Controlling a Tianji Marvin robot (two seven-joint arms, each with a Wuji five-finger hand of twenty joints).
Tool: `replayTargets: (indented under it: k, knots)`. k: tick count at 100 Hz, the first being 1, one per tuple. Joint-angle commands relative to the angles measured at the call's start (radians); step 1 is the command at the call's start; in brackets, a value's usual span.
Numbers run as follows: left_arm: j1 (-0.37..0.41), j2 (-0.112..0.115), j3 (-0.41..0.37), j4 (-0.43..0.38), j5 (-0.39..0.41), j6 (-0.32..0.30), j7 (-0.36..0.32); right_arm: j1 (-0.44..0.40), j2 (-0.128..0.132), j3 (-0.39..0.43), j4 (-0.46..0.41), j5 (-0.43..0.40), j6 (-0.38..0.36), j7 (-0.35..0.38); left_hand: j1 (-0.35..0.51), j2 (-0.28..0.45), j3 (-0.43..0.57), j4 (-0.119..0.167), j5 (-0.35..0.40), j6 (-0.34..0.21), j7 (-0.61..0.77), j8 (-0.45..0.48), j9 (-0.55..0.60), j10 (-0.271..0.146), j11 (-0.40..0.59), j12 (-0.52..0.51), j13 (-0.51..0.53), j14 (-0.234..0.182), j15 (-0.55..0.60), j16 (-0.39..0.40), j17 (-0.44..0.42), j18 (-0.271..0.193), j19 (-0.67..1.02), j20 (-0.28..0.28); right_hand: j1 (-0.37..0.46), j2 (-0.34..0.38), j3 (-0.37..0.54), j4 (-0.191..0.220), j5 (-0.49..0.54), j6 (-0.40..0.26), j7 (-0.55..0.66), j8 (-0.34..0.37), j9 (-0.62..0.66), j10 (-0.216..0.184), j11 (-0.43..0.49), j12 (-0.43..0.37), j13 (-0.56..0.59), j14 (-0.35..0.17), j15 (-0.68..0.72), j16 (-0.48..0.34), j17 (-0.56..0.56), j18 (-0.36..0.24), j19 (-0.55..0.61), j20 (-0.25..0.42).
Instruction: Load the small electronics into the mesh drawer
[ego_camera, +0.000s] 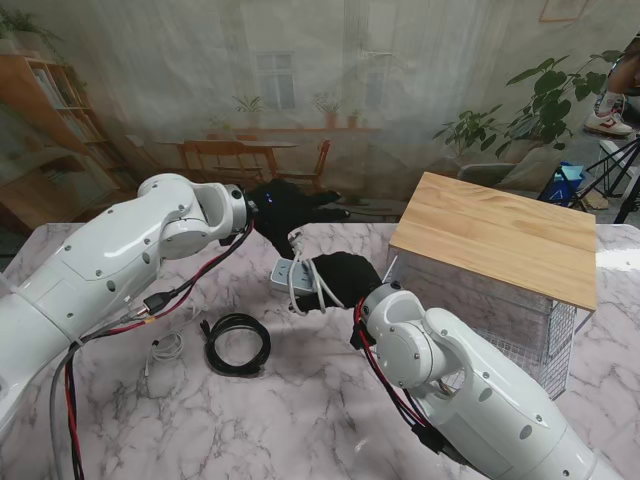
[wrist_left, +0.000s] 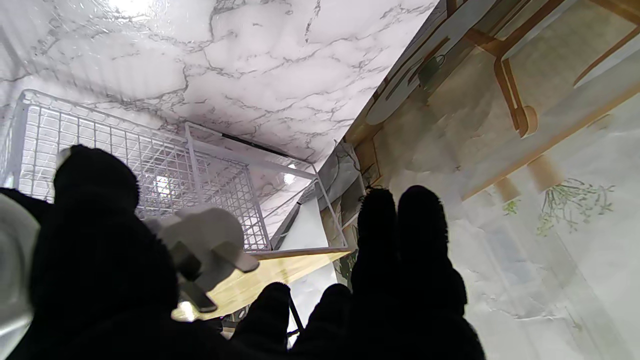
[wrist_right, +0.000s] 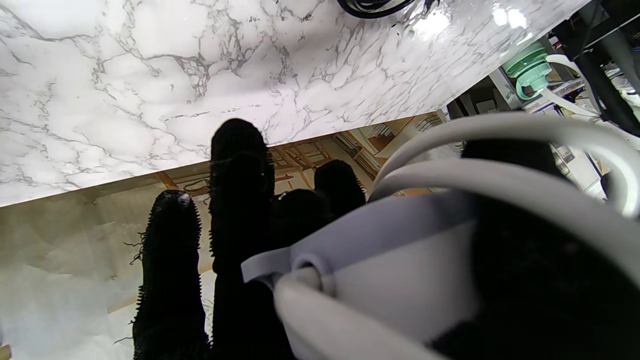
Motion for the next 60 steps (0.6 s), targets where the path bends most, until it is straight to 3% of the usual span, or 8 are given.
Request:
replayTargets:
  k: [1, 30, 32, 36, 43, 51, 54, 60]
  knots:
    - [-0.007, 0.004, -0.008, -0.013, 0.006, -0.002, -0.023, 0.004, -0.004, -0.003, -0.001, 0.004, 0.007, 0.0, -0.024, -0.031, -0.014, -0.031, -0.031, 0.007, -0.021, -0.016, -0.055, 0.0, -0.025, 0.011, -0.015, 0.044, -0.021, -0.013, 0.003, -0.005, -0.017, 0.016, 0.196, 0.214, 0.286, -0.003, 0.039, -0.202, 0.011, -0.007, 0.036, -0.011, 0.063, 0.005, 0.031, -0.036, 0.073, -0.004, 0.002, 0.009, 0.015, -0.009]
    - [0.002, 0.016, -0.052, -0.032, 0.053, -0.037, -0.023, 0.008, -0.005, -0.004, -0.001, 0.03, 0.019, 0.01, -0.009, -0.016, -0.002, -0.024, -0.028, -0.057, -0.03, -0.07, -0.042, -0.01, -0.025, -0.003, 0.01, 0.05, -0.057, -0.052, 0.036, 0.013, -0.044, 0.007, 0.197, 0.214, 0.287, -0.003, 0.039, -0.2, 0.011, -0.007, 0.036, -0.011, 0.063, 0.005, 0.031, -0.035, 0.073, -0.004, 0.002, 0.009, 0.015, -0.009]
    - [0.001, 0.016, -0.053, -0.03, 0.056, -0.041, -0.019, 0.008, -0.005, -0.005, -0.001, 0.031, 0.02, 0.011, -0.005, 0.01, -0.001, -0.021, -0.027, -0.085, -0.015, -0.057, -0.026, -0.014, -0.016, 0.004, 0.023, 0.047, -0.051, -0.054, 0.047, 0.017, -0.041, 0.007, 0.196, 0.214, 0.286, -0.003, 0.039, -0.199, 0.011, -0.007, 0.036, -0.011, 0.063, 0.005, 0.031, -0.035, 0.074, -0.004, 0.001, 0.009, 0.015, -0.009]
    - [0.0, 0.014, -0.054, -0.025, 0.048, -0.048, -0.014, 0.009, -0.006, -0.005, 0.0, 0.033, 0.021, 0.011, -0.002, 0.1, -0.008, -0.013, -0.02, -0.158, 0.019, 0.126, 0.037, -0.034, 0.011, 0.017, 0.059, 0.046, -0.033, -0.053, 0.066, 0.033, -0.015, 0.013, 0.196, 0.214, 0.286, -0.003, 0.039, -0.199, 0.011, -0.007, 0.036, -0.011, 0.063, 0.005, 0.031, -0.034, 0.073, -0.004, 0.001, 0.009, 0.015, -0.009]
    - [-0.001, 0.009, -0.049, -0.011, 0.02, -0.062, -0.004, 0.011, -0.006, -0.007, 0.002, 0.036, 0.021, 0.011, 0.05, 0.228, -0.001, -0.007, 0.123, -0.288, 0.148, 0.256, 0.106, -0.092, 0.115, 0.058, 0.107, 0.037, -0.008, -0.039, 0.087, 0.067, 0.027, 0.026, 0.196, 0.214, 0.286, -0.003, 0.038, -0.199, 0.011, -0.007, 0.036, -0.011, 0.063, 0.005, 0.031, -0.034, 0.074, -0.004, 0.001, 0.009, 0.015, -0.009]
    - [-0.006, 0.004, -0.038, -0.002, 0.005, -0.074, 0.01, 0.014, -0.006, -0.009, 0.003, 0.038, 0.021, 0.012, 0.138, 0.331, 0.001, -0.004, 0.295, -0.31, 0.317, 0.337, 0.132, -0.115, 0.208, 0.07, 0.122, 0.047, -0.001, -0.032, 0.079, 0.09, 0.039, 0.028, 0.196, 0.214, 0.286, -0.003, 0.039, -0.199, 0.011, -0.007, 0.036, -0.011, 0.063, 0.005, 0.031, -0.034, 0.074, -0.004, 0.001, 0.009, 0.015, -0.009]
    - [-0.009, 0.003, -0.032, 0.0, 0.005, -0.077, 0.015, 0.015, -0.006, -0.01, 0.003, 0.038, 0.021, 0.012, 0.169, 0.338, -0.005, -0.01, 0.333, -0.307, 0.386, 0.375, 0.141, -0.148, 0.23, 0.067, 0.125, 0.042, 0.0, -0.03, 0.076, 0.091, 0.041, 0.03, 0.196, 0.214, 0.286, -0.003, 0.039, -0.199, 0.012, -0.007, 0.036, -0.011, 0.063, 0.005, 0.032, -0.034, 0.074, -0.004, 0.001, 0.009, 0.015, -0.009]
    - [-0.016, 0.001, -0.021, -0.001, -0.001, -0.073, 0.01, 0.016, -0.006, -0.01, 0.003, 0.038, 0.021, 0.014, 0.229, 0.351, -0.014, -0.012, 0.395, -0.303, 0.483, 0.375, 0.147, -0.159, 0.25, 0.058, 0.128, 0.039, 0.0, -0.029, 0.073, 0.095, 0.045, 0.034, 0.196, 0.215, 0.286, -0.003, 0.038, -0.199, 0.011, -0.007, 0.036, -0.011, 0.063, 0.005, 0.032, -0.034, 0.074, -0.004, 0.001, 0.009, 0.015, -0.009]
